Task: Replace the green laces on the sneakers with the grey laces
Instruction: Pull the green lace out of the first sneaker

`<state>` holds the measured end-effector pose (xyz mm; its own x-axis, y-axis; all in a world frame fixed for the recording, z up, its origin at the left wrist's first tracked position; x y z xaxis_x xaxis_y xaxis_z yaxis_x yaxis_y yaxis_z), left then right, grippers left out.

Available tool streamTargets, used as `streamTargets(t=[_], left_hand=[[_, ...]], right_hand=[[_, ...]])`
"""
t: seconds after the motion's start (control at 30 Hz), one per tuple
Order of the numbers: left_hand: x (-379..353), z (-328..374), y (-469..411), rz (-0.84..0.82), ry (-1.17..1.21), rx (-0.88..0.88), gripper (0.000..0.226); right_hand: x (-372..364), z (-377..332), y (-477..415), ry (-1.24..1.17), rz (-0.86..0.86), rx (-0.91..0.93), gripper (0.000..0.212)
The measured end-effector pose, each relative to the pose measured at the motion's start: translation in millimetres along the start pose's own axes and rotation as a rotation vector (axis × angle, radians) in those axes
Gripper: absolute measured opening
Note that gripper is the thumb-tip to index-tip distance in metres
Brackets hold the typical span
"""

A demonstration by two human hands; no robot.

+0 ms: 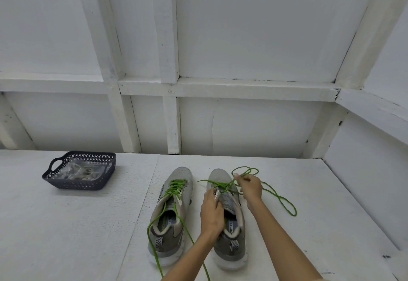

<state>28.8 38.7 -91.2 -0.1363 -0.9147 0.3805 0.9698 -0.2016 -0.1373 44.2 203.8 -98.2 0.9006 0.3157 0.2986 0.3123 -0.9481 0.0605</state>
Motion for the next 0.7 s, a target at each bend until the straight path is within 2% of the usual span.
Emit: streamTargets(t=[0.07,0.13,0.2,0.27,0.3,0.43,0.5,0.6,0.7], left_hand=[[0,0,0,0.005,0.01,-0.004,0.032],[-1,-1,-1,0.009,0.011,-0.005,0.03],[-2,-2,0,-0.002,0.006,0.006,0.032],[-2,-3,-1,-0.012,-0.001,0.008,0.036],[-2,-4,-1,-0.012,-0.005,0.005,0.038],[-2,-3,-1,-0.001,0.009,-0.01,0.036],[-2,-2,-1,-0.002,0.012,-0.006,0.035],[-2,-3,-1,-0.007,0.006,-0.004,0.035],[-1,-4,-1,-0.003,0.003,0.008,0.031]], right_hand=[[-4,1,2,0.089,-0.198,0.06,0.048],[-3,1,-1,0.148,-0.227,0.107,0.05],[1,2,-7,0.106,-0.067,0.097,0.042],[9,2,-8,-0.052,0.121,-0.01,0.033],[10,2,-7,-0.102,0.118,-0.054,0.032],[2,0,-1,0.097,-0.211,0.034,0.04],[-1,3,-3,0.165,-0.234,0.085,0.042],[-2,5,-4,0.153,-0.066,0.056,0.032],[8,1,-4,-0.058,0.204,-0.08,0.024]])
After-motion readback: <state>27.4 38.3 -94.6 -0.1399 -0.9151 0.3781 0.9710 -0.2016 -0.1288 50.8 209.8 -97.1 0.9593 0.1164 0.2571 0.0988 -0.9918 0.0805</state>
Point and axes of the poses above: each hand's wrist, its own y-axis away from the middle knuckle, its own x-axis out of the back of the hand, z = x × y, the point moved 4 cm from there along -y, towards the middle knuckle, and after that the axes turned 15 degrees about z, right-handed, at the moved point
